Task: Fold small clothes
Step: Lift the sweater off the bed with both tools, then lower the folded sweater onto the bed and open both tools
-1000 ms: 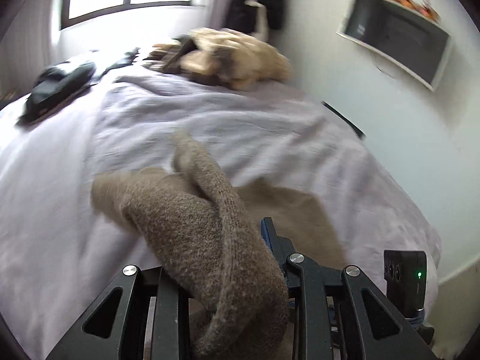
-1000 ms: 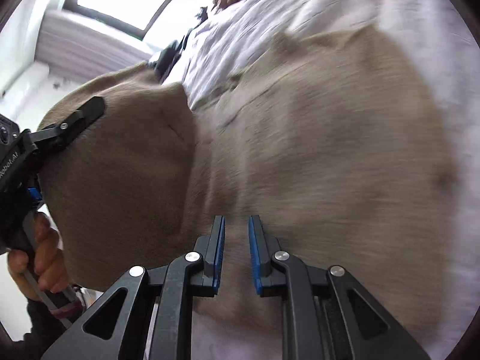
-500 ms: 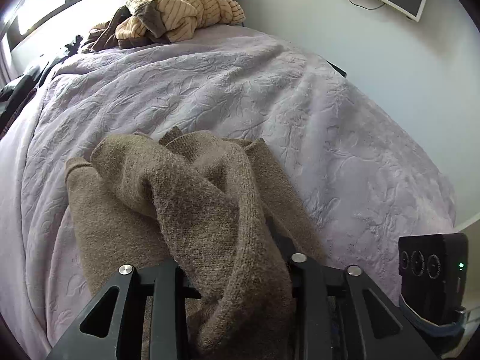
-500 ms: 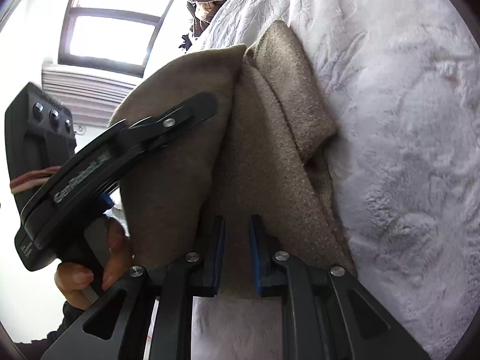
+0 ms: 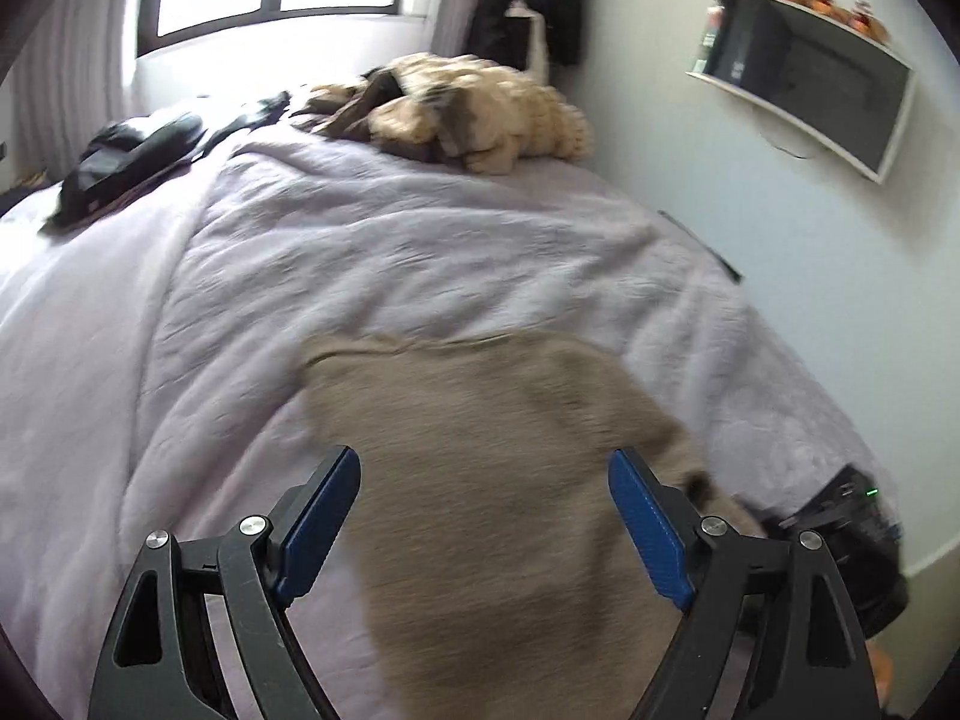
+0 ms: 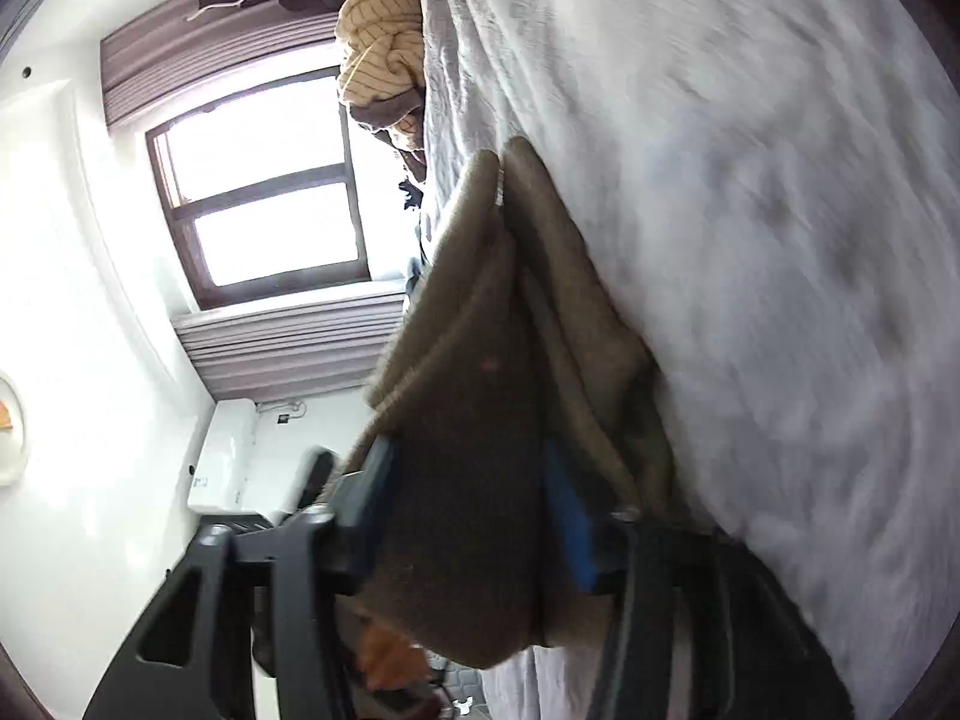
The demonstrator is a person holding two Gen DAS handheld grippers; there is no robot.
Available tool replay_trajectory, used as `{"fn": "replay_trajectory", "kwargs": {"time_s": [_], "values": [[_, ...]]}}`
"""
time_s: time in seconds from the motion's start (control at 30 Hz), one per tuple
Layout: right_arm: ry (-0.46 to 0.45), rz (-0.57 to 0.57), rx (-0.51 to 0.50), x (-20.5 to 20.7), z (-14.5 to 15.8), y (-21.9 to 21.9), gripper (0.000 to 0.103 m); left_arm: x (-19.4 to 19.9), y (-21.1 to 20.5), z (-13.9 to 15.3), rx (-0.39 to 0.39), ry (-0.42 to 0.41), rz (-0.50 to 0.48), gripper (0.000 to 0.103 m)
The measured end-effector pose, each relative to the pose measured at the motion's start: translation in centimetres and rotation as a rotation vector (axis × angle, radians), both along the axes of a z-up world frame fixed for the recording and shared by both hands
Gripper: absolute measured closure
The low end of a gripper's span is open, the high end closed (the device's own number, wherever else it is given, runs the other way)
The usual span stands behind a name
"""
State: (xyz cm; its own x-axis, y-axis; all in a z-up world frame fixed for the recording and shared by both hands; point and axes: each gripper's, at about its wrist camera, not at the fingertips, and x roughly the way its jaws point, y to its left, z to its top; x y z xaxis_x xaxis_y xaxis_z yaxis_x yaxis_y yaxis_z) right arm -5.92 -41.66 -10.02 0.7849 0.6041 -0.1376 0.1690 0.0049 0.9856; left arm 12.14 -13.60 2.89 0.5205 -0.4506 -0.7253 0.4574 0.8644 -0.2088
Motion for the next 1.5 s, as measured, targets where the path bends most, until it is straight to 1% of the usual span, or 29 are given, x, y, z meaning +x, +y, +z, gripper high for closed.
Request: {"fn": "replay_trajectory", "kwargs": {"time_s": [0.1, 0.13, 0.23, 0.27, 0.3, 0.33, 0.37, 0.4, 0.5, 0.57, 0.6, 0.67, 0.7, 0.77, 0.83, 0.87, 0.9, 0.97, 1.0, 1.03, 1.07, 1.1, 1.13, 1.17, 1.23, 1.3, 1.37, 1.4, 1.5], "values": [[-0.017, 0.001, 0.012, 0.9, 0.8, -0.6, 0.039, 1.1, 3.1, -2.5, 0.033, 0.067, 0.091, 0.017], [-0.024, 0.007, -0.009, 1.4, 1.3, -0.5, 0.037, 1.3, 4.0, -3.2, 0.040, 0.084, 0.111, 0.017], [0.025, 0.071, -0.106, 3.4, 2.1, -0.8, 0.037, 1.7, 5.6, -5.0, 0.054, 0.125, 0.152, 0.017], [0.060, 0.102, -0.173, 4.2, 2.9, -0.4, 0.038, 1.7, 5.8, -5.3, 0.053, 0.133, 0.158, 0.017], [0.079, 0.134, -0.258, 4.8, 3.6, 0.0, 0.060, 1.7, 5.8, -5.6, 0.053, 0.139, 0.156, 0.017], [0.082, 0.175, -0.353, 5.6, 4.5, 0.6, 0.086, 1.7, 5.7, -5.7, 0.053, 0.138, 0.153, 0.017], [0.062, 0.205, -0.472, 5.9, 6.1, 1.5, 0.086, 1.6, 5.5, -5.6, 0.053, 0.132, 0.148, 0.017], [0.039, 0.225, -0.559, 5.9, 7.6, 2.3, 0.086, 1.4, 5.2, -5.6, 0.056, 0.123, 0.138, 0.017], [0.032, 0.237, -0.688, 6.1, 9.1, 3.1, 0.086, 1.2, 3.9, -5.9, 0.084, 0.125, 0.100, 0.017], [0.099, 0.223, -0.771, 6.6, 8.6, 2.5, 0.086, 1.1, 3.4, -6.4, 0.101, 0.136, 0.088, 0.017], [0.136, 0.224, -0.780, 6.4, 7.4, 1.9, 0.086, 1.0, 3.4, -6.6, 0.093, 0.142, 0.081, 0.017], [0.177, 0.225, -0.728, 6.2, 4.9, 0.7, 0.086, 0.7, 3.3, -6.9, 0.087, 0.144, 0.067, 0.017], [0.173, 0.206, -0.674, 5.5, 4.2, 0.2, 0.087, 0.4, 3.3, -6.9, 0.095, 0.138, 0.061, 0.017], [0.180, 0.175, -0.651, 5.2, 4.3, -0.6, 0.087, -0.1, 3.3, -6.6, 0.113, 0.122, 0.061, 0.017], [0.204, 0.169, -0.719, 4.4, 5.4, -0.6, 0.072, -0.5, 3.6, -6.1, 0.122, 0.119, 0.060, 0.017], [0.202, 0.174, -0.753, 4.2, 6.2, -0.4, 0.070, -0.7, 3.8, -5.8, 0.122, 0.123, 0.059, 0.017], [0.179, 0.185, -0.781, 3.5, 7.3, -0.1, 0.064, -1.0, 4.1, -5.5, 0.121, 0.128, 0.054, 0.017], [0.114, 0.208, -0.792, 2.7, 8.7, 0.7, 0.050, -1.5, 4.3, -5.1, 0.115, 0.133, 0.035, 0.017], [0.064, 0.234, -0.798, 2.0, 9.5, 1.4, 0.043, -1.8, 4.4, -5.0, 0.113, 0.135, 0.023, 0.017], [0.041, 0.257, -0.805, 1.4, 10.0, 1.9, 0.043, -2.1, 4.4, -4.9, 0.110, 0.140, 0.012, 0.017], [0.024, 0.289, -0.811, 1.1, 10.2, 2.7, 0.045, -2.5, 4.3, -4.9, 0.108, 0.146, 0.001, 0.017], [0.016, 0.328, -0.813, 0.9, 10.1, 3.5, 0.061, -2.9, 4.2, -5.0, 0.109, 0.151, -0.010, 0.017], [0.021, 0.348, -0.813, 0.7, 9.8, 3.8, 0.085, -3.3, 3.9, -5.2, 0.117, 0.153, -0.019, 0.017], [0.045, 0.365, -0.828, 0.8, 9.3, 4.3, 0.092, -3.7, 3.7, -5.5, 0.133, 0.152, -0.025, 0.017], [0.094, 0.366, -0.873, 1.2, 8.5, 4.9, 0.094, -4.4, 3.3, -6.3, 0.179, 0.155, -0.029, 0.017], [0.154, 0.350, -0.853, 0.8, 6.6, 4.4, 0.095, -5.2, 3.3, -7.6, 0.208, 0.154, -0.034, 0.017], [0.180, 0.330, -0.785, 0.6, 4.9, 3.7, 0.096, -5.6, 3.9, -8.6, 0.203, 0.168, -0.025, 0.008], [0.172, 0.317, -0.759, 0.2, 4.4, 3.4, 0.096, -5.8, 4.3, -9.0, 0.200, 0.174, -0.011, 0.005], [0.164, 0.313, -0.788, -0.1, 4.7, 3.5, 0.097, -5.9, 5.3, -9.6, 0.165, 0.192, -0.010, 0.005]]}}
